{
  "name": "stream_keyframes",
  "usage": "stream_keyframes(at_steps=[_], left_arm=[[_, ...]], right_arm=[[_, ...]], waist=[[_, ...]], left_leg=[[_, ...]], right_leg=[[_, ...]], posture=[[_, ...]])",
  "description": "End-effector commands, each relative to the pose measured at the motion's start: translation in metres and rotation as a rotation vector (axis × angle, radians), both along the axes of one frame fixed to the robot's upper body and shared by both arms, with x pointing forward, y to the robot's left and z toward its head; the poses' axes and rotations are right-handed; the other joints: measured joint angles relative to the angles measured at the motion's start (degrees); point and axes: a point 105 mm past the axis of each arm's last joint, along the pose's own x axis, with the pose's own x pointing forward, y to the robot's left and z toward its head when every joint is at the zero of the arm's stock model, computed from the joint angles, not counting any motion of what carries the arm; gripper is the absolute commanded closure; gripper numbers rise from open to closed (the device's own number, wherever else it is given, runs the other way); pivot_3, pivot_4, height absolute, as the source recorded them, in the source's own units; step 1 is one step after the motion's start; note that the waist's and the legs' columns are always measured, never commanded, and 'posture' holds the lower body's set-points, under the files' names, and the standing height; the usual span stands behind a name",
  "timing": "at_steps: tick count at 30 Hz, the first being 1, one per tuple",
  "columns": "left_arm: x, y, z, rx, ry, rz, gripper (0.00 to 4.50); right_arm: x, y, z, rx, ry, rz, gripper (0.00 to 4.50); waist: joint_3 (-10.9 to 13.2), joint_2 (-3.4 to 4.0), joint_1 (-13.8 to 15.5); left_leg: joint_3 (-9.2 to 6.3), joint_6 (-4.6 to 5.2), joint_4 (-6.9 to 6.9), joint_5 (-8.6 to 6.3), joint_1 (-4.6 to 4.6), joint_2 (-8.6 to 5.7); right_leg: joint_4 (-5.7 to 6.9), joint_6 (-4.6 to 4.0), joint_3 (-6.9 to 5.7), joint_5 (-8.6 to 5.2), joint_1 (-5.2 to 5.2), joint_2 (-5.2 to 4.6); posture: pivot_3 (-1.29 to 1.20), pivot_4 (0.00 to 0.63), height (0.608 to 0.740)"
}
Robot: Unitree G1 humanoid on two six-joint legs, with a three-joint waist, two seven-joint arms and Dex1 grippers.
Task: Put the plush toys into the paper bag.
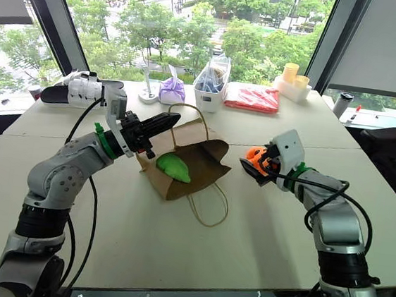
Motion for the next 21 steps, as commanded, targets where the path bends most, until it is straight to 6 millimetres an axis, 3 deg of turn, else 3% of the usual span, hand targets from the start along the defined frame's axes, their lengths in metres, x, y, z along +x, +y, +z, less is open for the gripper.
stream_keyframes(at_steps=[1,6,15,18,21], left_arm=[[-0.004,0.0,0.014,-0.006,-0.063,-0.007,4.5],[-0.006,-0.001,0.015,0.002,-0.075,0.0,4.5],[-0.007,-0.001,0.014,0.004,-0.081,0.018,4.5],[-0.007,-0.001,0.013,0.003,-0.083,0.021,4.5],[-0.006,-0.001,0.014,-0.007,-0.084,0.021,4.5]], right_arm=[[0.013,0.0,0.004,-0.014,-0.065,0.001,0.05],[0.051,-0.012,-0.033,-0.149,-0.059,-0.11,0.05],[0.073,-0.017,-0.039,-0.223,-0.104,-0.176,0.05],[0.075,-0.022,-0.034,-0.211,-0.115,-0.2,0.88],[0.077,-0.026,-0.027,-0.203,-0.136,-0.211,2.43]], waist=[[0.0,0.02,0.0],[0.0,0.02,-0.3],[0.0,0.01,-0.4],[0.0,0.01,-0.4],[0.0,0.01,-0.4]], left_leg=[[0.0,-0.12,0.0,0.07,-0.01,0.0],[0.13,-0.19,0.02,0.11,0.01,0.0],[0.1,-0.26,0.01,0.14,0.01,0.0],[0.1,-0.26,0.01,0.15,0.02,0.0],[0.1,-0.26,0.01,0.15,0.02,0.0]], right_leg=[[0.0,0.0,0.01,0.0,-0.01,0.0],[-0.03,0.0,0.07,0.01,-0.02,-0.02],[-0.06,0.0,0.08,0.01,0.0,-0.02],[-0.04,0.0,0.08,0.01,0.0,-0.01],[-0.05,0.0,0.08,0.01,0.0,-0.01]], posture=[[0.0,0.15,0.74],[0.0,0.15,0.74],[0.0,0.15,0.74],[0.0,0.15,0.74],[0.0,0.15,0.74]])
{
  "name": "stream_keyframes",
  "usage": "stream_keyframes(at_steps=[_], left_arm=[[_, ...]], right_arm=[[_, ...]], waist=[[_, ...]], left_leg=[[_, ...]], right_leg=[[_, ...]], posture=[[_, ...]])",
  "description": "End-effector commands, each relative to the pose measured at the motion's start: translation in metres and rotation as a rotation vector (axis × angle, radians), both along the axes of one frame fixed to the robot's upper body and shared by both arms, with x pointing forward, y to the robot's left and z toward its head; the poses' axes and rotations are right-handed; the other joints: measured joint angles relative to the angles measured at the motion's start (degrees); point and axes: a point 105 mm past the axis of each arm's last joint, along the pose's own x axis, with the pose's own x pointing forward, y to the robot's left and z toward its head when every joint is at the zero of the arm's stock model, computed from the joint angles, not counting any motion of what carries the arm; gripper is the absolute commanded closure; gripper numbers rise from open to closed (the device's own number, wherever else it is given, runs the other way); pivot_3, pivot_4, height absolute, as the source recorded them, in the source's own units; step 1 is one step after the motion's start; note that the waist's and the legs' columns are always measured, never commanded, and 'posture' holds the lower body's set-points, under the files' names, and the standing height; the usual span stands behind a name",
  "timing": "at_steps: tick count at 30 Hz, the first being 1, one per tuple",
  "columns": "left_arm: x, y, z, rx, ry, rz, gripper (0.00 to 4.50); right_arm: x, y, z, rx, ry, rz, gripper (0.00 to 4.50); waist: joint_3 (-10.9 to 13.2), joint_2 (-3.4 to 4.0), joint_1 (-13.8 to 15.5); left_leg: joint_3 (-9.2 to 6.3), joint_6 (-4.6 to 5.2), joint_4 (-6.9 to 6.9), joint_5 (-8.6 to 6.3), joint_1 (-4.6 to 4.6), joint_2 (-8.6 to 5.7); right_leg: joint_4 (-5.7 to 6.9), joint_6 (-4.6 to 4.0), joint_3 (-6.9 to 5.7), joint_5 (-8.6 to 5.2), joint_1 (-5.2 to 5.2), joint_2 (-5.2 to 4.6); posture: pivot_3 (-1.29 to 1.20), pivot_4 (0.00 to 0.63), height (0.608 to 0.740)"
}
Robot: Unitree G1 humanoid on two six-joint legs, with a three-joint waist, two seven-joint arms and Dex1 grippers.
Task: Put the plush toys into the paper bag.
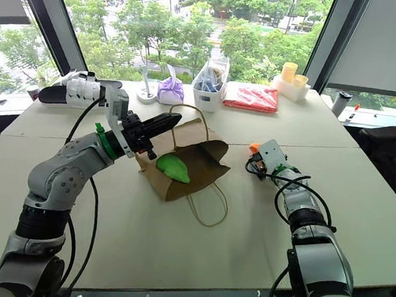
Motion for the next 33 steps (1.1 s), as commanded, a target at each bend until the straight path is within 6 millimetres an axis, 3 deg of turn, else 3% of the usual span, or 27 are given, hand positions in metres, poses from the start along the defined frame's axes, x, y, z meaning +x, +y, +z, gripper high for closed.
stream_keyframes(at_steps=[1,4,7,10,14,19,22,26,33], left_arm=[[-0.004,0.001,0.012,-0.022,-0.061,0.005,4.5],[-0.003,0.001,0.011,-0.025,-0.061,0.004,4.5],[-0.002,0.001,0.011,-0.03,-0.06,0.002,4.5],[0.0,-0.001,0.011,-0.032,-0.06,-0.005,4.5],[0.001,-0.002,0.012,-0.026,-0.069,-0.002,4.5],[0.001,0.0,0.014,-0.032,-0.079,0.01,4.5],[0.001,0.0,0.015,-0.035,-0.08,0.012,4.5],[0.0,-0.002,0.017,-0.049,-0.082,0.001,4.5],[-0.002,-0.006,0.019,-0.059,-0.076,-0.023,4.5]], right_arm=[[0.003,-0.004,0.014,0.007,-0.042,-0.005,3.01],[0.002,-0.007,0.02,0.018,-0.056,0.0,4.46],[0.0,-0.006,0.027,0.023,-0.075,0.03,4.48],[-0.011,0.001,0.048,0.02,-0.133,0.106,4.48],[-0.063,0.024,0.076,-0.003,-0.165,0.254,4.48],[-0.115,0.059,0.079,0.05,-0.088,0.366,4.48],[-0.133,0.086,0.084,0.102,-0.07,0.43,4.48],[-0.134,0.114,0.079,0.141,-0.064,0.454,4.48],[-0.112,0.13,0.065,0.119,-0.073,0.435,4.48]], waist=[[0.0,0.0,-0.1],[0.0,0.0,-0.2],[0.0,0.0,-0.3],[0.0,0.01,-0.2],[0.0,0.03,0.5],[0.0,0.03,0.4],[0.0,0.03,0.6],[0.0,0.02,0.6],[0.0,0.01,0.7]], left_leg=[[0.0,0.0,0.0,0.0,0.0,0.0],[-0.01,0.0,-0.02,0.0,0.0,0.0],[-0.01,0.0,-0.01,0.0,-0.01,0.0],[-0.03,0.0,-0.02,0.0,-0.01,0.0],[-0.15,0.02,-0.04,-0.02,-0.15,-0.02],[-0.13,0.14,0.0,-0.08,-0.1,-0.01],[-0.15,0.28,0.03,-0.16,-0.05,0.0],[-0.16,0.28,0.05,-0.16,-0.05,-0.01],[-0.13,0.12,0.05,-0.07,-0.06,-0.03]], right_leg=[[0.0,0.0,0.0,0.0,0.0,0.0],[0.0,0.0,0.0,0.0,0.0,0.0],[0.0,0.0,0.0,0.0,0.0,0.0],[-0.01,0.0,-0.01,0.0,0.0,0.0],[0.01,0.01,-0.04,0.0,-0.11,0.0],[0.02,0.01,-0.03,-0.01,-0.1,0.0],[0.04,0.01,-0.04,-0.01,-0.02,0.01],[0.05,0.01,-0.05,0.0,0.0,0.01],[0.02,0.01,-0.05,0.0,-0.01,-0.01]], posture=[[0.0,0.15,0.74],[0.0,0.15,0.74],[0.0,0.15,0.74],[0.0,0.15,0.74],[0.0,0.15,0.74],[0.0,0.15,0.74],[0.0,0.15,0.74],[0.0,0.15,0.74],[0.0,0.15,0.74]])
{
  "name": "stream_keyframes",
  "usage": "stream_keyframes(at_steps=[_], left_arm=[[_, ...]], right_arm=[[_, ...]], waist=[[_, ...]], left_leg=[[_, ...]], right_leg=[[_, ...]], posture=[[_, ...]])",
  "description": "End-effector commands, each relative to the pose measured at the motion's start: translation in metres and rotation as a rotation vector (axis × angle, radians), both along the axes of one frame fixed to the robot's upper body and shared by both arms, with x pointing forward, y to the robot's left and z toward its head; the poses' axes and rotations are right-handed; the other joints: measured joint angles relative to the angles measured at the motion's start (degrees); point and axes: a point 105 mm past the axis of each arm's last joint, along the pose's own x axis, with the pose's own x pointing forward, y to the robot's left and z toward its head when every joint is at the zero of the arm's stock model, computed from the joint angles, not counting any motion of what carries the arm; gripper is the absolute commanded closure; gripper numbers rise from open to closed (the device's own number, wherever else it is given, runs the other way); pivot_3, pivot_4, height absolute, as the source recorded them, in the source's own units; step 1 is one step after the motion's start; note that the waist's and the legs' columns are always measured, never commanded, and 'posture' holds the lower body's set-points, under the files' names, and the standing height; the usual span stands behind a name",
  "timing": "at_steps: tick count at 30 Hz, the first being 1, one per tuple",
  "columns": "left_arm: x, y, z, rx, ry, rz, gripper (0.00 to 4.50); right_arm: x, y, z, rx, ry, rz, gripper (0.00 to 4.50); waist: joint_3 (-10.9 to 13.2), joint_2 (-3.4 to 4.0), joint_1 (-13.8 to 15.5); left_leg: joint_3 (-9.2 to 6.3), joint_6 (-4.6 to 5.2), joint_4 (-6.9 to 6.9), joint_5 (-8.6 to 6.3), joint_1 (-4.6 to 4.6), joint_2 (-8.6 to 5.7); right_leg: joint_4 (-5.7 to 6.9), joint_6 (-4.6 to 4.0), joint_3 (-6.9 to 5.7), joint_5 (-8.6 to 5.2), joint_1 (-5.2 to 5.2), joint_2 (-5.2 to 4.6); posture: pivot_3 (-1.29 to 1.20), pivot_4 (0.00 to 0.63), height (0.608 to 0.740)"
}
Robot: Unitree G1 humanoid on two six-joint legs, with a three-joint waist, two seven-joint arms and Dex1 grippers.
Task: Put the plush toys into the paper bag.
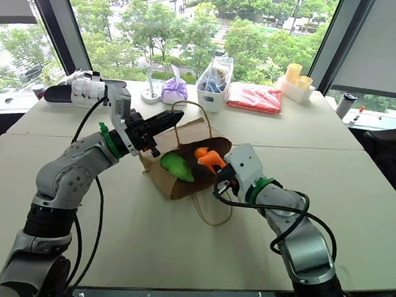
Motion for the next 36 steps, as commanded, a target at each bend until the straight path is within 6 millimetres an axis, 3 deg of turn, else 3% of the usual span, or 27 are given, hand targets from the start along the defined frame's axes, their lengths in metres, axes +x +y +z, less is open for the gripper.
stream_keyframes(at_steps=[1,11,12,13,19,20,25,30,33,36], left_arm=[[-0.008,-0.003,0.016,-0.022,-0.053,-0.03,4.5],[-0.01,-0.006,0.019,-0.04,-0.04,-0.047,4.5],[-0.01,-0.006,0.018,-0.038,-0.039,-0.046,4.5],[-0.01,-0.006,0.018,-0.036,-0.038,-0.045,4.5],[-0.009,-0.004,0.014,-0.04,-0.029,-0.035,4.5],[-0.009,-0.004,0.014,-0.041,-0.028,-0.033,4.5],[-0.006,-0.002,0.013,-0.046,-0.028,-0.023,4.5],[-0.004,0.001,0.013,-0.045,-0.031,-0.016,4.5],[-0.001,0.001,0.015,-0.048,-0.038,-0.017,4.5],[0.0,0.0,0.015,-0.049,-0.038,-0.023,4.5]], right_arm=[[0.015,0.009,0.009,0.012,-0.078,-0.015,4.48],[0.059,0.05,-0.008,0.079,-0.074,-0.004,4.48],[0.063,0.052,-0.011,0.067,-0.078,-0.002,3.66],[0.065,0.054,-0.013,0.06,-0.081,0.0,3.37],[0.061,0.043,-0.007,0.058,-0.101,0.009,0.26],[0.058,0.039,-0.004,0.045,-0.108,0.017,0.03],[0.026,0.017,0.022,0.051,-0.117,0.07,0.03],[0.0,-0.007,0.028,0.035,-0.055,0.083,0.03],[-0.012,-0.031,-0.009,-0.028,0.076,0.036,0.03],[-0.01,-0.043,-0.036,-0.04,0.149,-0.021,0.03]], waist=[[0.0,0.0,-0.1],[0.0,0.0,-0.4],[0.0,0.0,-0.4],[0.0,0.0,-0.4],[0.0,0.0,-0.4],[0.0,0.0,-0.4],[0.0,0.0,-0.2],[0.0,0.0,-0.2],[0.0,-0.04,0.1],[0.0,-0.04,0.0]], left_leg=[[0.0,0.0,0.0,0.0,0.0,0.0],[-0.01,-0.11,-0.06,0.06,0.01,0.02],[-0.01,-0.12,-0.06,0.07,0.01,0.02],[0.0,-0.14,-0.06,0.08,0.02,0.02],[-0.03,-0.14,-0.08,0.08,0.0,0.01],[-0.03,-0.14,-0.08,0.08,0.0,0.01],[-0.04,-0.12,-0.07,0.07,-0.03,0.0],[-0.05,0.11,-0.08,-0.06,-0.01,0.01],[-0.05,0.14,-0.06,-0.08,-0.02,0.01],[-0.03,0.18,-0.02,-0.11,-0.01,0.0]], right_leg=[[0.0,0.0,-0.01,0.0,0.0,0.0],[0.04,0.0,0.0,0.0,-0.05,0.02],[0.03,0.0,0.0,0.0,-0.05,0.02],[0.03,0.0,0.0,0.0,-0.05,0.02],[0.02,0.0,0.0,0.0,-0.07,0.02],[0.02,0.0,-0.01,0.0,-0.07,0.02],[0.01,0.0,-0.01,0.0,-0.07,0.02],[0.02,0.0,-0.02,0.0,-0.06,0.02],[-0.01,0.0,-0.03,0.0,-0.01,0.02],[-0.06,0.0,-0.04,0.0,0.05,0.01]], posture=[[0.0,0.15,0.74],[0.0,0.15,0.74],[0.0,0.15,0.74],[0.0,0.15,0.74],[0.0,0.15,0.74],[0.0,0.15,0.74],[0.0,0.15,0.74],[0.0,0.15,0.74],[0.0,0.15,0.74],[0.0,0.15,0.74]])
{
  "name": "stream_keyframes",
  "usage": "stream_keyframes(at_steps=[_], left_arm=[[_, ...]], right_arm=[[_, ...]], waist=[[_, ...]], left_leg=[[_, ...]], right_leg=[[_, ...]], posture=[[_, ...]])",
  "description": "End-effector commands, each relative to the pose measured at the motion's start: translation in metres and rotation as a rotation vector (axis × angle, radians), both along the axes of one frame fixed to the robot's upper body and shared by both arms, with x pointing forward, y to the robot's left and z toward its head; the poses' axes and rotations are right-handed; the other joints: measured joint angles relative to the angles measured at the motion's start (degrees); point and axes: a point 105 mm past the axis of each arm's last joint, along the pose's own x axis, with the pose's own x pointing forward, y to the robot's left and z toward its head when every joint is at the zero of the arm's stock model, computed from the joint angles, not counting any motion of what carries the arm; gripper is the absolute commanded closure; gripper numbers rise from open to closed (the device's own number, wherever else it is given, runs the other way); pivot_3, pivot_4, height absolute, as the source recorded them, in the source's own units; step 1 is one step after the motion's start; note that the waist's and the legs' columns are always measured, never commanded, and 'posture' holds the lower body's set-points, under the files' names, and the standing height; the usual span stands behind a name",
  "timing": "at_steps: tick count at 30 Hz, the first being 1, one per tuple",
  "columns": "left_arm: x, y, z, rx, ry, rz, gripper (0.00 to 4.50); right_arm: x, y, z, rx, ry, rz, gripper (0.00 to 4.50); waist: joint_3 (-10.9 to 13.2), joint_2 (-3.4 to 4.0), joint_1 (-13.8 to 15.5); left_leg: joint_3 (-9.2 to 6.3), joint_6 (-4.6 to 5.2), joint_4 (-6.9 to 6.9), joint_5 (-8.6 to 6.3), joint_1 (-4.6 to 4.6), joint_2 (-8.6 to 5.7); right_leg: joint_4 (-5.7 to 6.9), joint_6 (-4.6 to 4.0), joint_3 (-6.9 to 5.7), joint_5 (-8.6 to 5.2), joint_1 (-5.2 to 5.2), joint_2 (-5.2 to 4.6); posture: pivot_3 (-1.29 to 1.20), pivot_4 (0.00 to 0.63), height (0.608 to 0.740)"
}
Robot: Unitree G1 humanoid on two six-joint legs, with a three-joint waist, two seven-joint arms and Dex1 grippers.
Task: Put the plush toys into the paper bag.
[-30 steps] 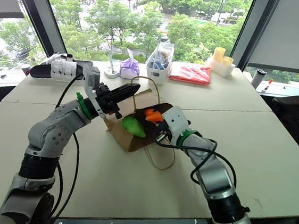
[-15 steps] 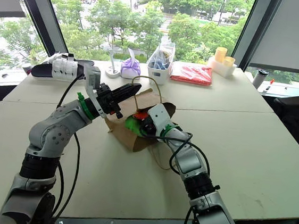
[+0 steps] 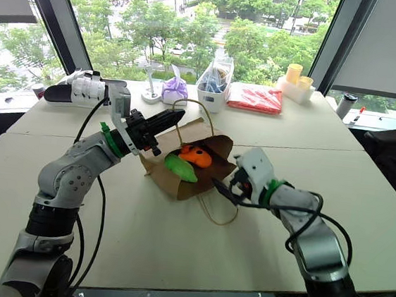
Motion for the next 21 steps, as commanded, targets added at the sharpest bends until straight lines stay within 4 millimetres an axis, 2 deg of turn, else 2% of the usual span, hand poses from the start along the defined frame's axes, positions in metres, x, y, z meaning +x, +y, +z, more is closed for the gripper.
stream_keyframes(at_steps=[1,8,9,11,18,21], left_arm=[[-0.003,-0.001,0.015,-0.013,-0.066,-0.009,4.5],[-0.005,-0.004,0.013,0.0,-0.068,-0.02,4.5],[-0.005,-0.005,0.013,0.001,-0.067,-0.02,4.5],[-0.005,-0.006,0.014,0.0,-0.068,-0.02,4.5],[-0.004,-0.004,0.015,0.002,-0.075,-0.011,4.5],[-0.004,-0.004,0.017,0.0,-0.08,-0.007,4.5]], right_arm=[[0.003,-0.007,-0.013,-0.009,0.015,-0.039,0.03],[0.016,-0.015,-0.042,-0.028,0.054,-0.083,0.03],[0.018,-0.015,-0.043,-0.025,0.054,-0.084,0.42],[0.022,-0.014,-0.046,0.039,0.089,-0.102,0.81],[0.031,-0.01,-0.055,0.101,0.135,-0.118,4.42],[0.034,-0.013,-0.044,0.11,0.112,-0.132,4.47]], waist=[[0.0,0.01,-0.3],[0.0,0.01,-0.2],[0.0,0.01,-0.2],[0.0,0.01,-0.2],[0.0,0.01,-0.3],[0.0,0.01,-0.2]], left_leg=[[0.02,0.0,0.01,0.0,0.0,0.0],[0.04,-0.05,0.0,0.03,0.06,0.02],[0.05,-0.13,0.0,0.08,0.05,0.02],[0.05,-0.13,0.01,0.08,0.05,0.02],[0.03,-0.15,0.01,0.09,0.05,0.02],[0.03,-0.15,0.02,0.09,0.05,0.01]], right_leg=[[0.02,0.0,0.02,0.0,0.0,-0.01],[0.06,0.0,0.04,0.0,-0.01,0.01],[0.06,0.0,0.04,0.0,-0.01,0.0],[0.05,0.0,0.04,0.0,0.0,0.0],[0.07,0.0,0.04,0.0,0.0,0.01],[0.07,0.0,0.04,0.0,0.01,0.0]], posture=[[0.0,0.15,0.74],[0.0,0.15,0.74],[0.0,0.15,0.74],[0.0,0.15,0.74],[0.0,0.15,0.74],[0.0,0.15,0.74]])
